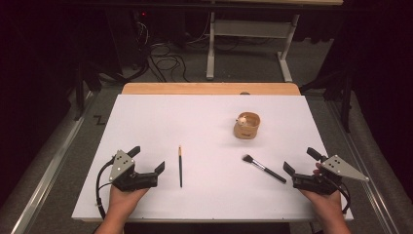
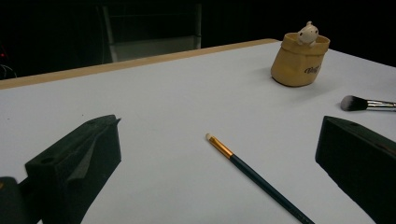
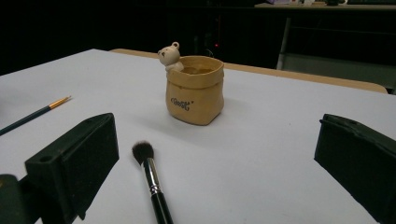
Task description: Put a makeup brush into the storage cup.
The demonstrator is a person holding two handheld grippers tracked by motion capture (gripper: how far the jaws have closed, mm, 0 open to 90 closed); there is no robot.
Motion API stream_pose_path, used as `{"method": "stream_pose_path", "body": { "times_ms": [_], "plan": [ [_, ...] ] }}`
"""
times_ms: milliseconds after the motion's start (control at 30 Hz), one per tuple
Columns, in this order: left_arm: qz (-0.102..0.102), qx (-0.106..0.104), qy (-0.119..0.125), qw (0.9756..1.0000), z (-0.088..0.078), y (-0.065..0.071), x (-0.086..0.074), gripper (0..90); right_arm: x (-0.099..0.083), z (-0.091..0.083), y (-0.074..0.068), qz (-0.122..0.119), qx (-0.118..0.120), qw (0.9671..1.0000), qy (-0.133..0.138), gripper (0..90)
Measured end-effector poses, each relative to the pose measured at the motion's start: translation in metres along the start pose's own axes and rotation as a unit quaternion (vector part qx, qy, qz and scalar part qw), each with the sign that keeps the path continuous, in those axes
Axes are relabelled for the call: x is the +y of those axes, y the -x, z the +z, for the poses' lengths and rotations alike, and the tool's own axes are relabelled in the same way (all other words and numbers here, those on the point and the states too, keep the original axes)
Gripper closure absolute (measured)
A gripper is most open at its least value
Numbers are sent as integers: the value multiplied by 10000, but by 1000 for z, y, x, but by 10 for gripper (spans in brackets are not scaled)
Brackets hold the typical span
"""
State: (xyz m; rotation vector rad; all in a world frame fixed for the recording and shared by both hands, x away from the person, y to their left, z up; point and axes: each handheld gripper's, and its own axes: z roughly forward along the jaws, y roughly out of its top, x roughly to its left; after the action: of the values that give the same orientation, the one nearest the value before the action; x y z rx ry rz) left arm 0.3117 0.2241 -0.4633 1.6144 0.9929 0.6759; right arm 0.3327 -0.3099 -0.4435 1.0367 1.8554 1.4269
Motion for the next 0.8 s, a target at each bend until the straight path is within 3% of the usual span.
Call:
{"method": "stream_pose_path", "body": {
  "times_ms": [800],
  "plan": [
    [6,49,-107,9999,1,-2,-1,9,-2,3,-2,-11,64,10000,-63,3]
  ]
}}
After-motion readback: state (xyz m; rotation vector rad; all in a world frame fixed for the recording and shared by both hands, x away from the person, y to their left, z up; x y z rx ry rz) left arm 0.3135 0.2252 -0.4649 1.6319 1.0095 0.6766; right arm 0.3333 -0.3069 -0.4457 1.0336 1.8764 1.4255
